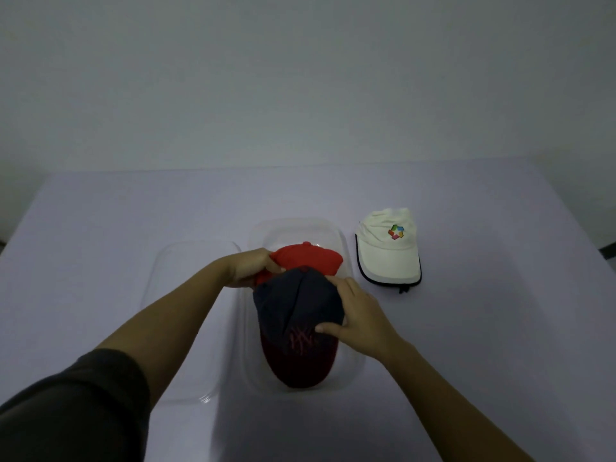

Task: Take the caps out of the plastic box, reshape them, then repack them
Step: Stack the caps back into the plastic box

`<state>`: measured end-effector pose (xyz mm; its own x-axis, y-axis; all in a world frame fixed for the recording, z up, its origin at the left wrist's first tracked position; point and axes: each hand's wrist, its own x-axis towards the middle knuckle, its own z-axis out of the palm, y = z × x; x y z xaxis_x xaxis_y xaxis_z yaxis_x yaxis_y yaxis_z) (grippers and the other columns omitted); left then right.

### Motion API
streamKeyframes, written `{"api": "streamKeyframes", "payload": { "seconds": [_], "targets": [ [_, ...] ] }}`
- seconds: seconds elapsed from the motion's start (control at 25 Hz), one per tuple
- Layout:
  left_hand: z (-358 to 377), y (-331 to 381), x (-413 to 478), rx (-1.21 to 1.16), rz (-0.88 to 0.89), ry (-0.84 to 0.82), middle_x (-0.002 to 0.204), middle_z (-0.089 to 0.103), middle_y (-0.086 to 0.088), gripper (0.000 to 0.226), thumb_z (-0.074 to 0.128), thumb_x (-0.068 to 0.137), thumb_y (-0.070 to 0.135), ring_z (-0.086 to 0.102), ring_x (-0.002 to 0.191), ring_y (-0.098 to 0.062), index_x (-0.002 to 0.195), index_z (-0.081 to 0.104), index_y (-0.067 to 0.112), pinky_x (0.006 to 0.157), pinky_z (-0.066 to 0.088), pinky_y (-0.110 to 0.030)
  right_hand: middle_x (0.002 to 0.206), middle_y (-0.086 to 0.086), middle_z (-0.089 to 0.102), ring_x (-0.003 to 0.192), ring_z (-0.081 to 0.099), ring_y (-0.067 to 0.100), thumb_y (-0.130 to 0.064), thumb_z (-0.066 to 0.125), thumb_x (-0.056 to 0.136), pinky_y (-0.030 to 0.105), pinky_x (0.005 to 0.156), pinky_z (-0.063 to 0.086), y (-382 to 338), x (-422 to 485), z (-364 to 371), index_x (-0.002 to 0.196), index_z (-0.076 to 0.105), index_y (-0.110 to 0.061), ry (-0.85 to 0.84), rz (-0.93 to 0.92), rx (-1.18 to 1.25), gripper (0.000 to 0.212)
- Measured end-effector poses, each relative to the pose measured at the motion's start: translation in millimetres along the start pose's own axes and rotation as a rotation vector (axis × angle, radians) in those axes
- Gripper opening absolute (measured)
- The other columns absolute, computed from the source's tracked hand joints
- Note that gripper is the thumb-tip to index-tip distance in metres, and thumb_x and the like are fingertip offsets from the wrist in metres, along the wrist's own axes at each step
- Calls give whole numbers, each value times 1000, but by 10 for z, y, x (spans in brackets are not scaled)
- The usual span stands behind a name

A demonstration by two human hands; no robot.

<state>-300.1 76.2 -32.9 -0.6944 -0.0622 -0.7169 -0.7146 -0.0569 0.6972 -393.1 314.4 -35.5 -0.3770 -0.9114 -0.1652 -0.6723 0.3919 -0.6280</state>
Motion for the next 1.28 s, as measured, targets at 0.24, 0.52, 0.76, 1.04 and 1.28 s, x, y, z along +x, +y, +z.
{"api": "streamKeyframes", "payload": {
  "seconds": [0.24, 0.52, 0.76, 1.04, 1.28],
  "targets": [
    [26, 81, -64, 363, 144, 142, 130, 49, -8, 61, 50, 89, 2, 52, 115, -25, 140, 31, 30, 96, 47, -38, 141, 2, 31, 129, 36, 21, -64, 60, 75, 39, 109, 31, 9, 281, -30, 150, 6, -22, -171, -22, -103, 101],
    [115, 129, -223, 387, 139, 265, 154, 26, -3, 53, 36, 99, 38, 27, 140, -19, 148, 25, 19, 112, 21, -31, 159, -2, 2, 146, -6, 19, -77, 65, 52, 60, 112, -9, 30, 532, -230, 147, -8, -30, -180, 147, -80, 129],
    [278, -64, -236, 601, 241, 368, 136, 50, -10, 50, 25, 100, 44, 45, 124, -21, 134, 47, 14, 102, 27, -23, 152, 4, 23, 143, 6, 21, -78, 63, 57, 65, 110, -5, 35, 628, -199, 146, 20, -30, -249, 161, -230, 109],
    [400, -360, -138, 444, 342, 627, 156, 23, -1, 51, 27, 100, 43, 20, 143, -13, 146, 31, 21, 115, 11, -26, 158, -5, 6, 144, 5, 18, -81, 52, 65, 50, 114, 3, 116, 453, -96, 149, 6, -30, -162, 80, -122, 108],
    [783, -528, -84, 355, 300, 789, 159, 8, -2, 57, 26, 100, 43, 11, 146, -15, 150, 16, 17, 113, 8, -24, 159, -2, -3, 146, 5, 16, -85, 19, 66, 50, 116, 0, 141, 293, 180, 149, 6, -26, -76, 100, -81, 103]
  ]
}}
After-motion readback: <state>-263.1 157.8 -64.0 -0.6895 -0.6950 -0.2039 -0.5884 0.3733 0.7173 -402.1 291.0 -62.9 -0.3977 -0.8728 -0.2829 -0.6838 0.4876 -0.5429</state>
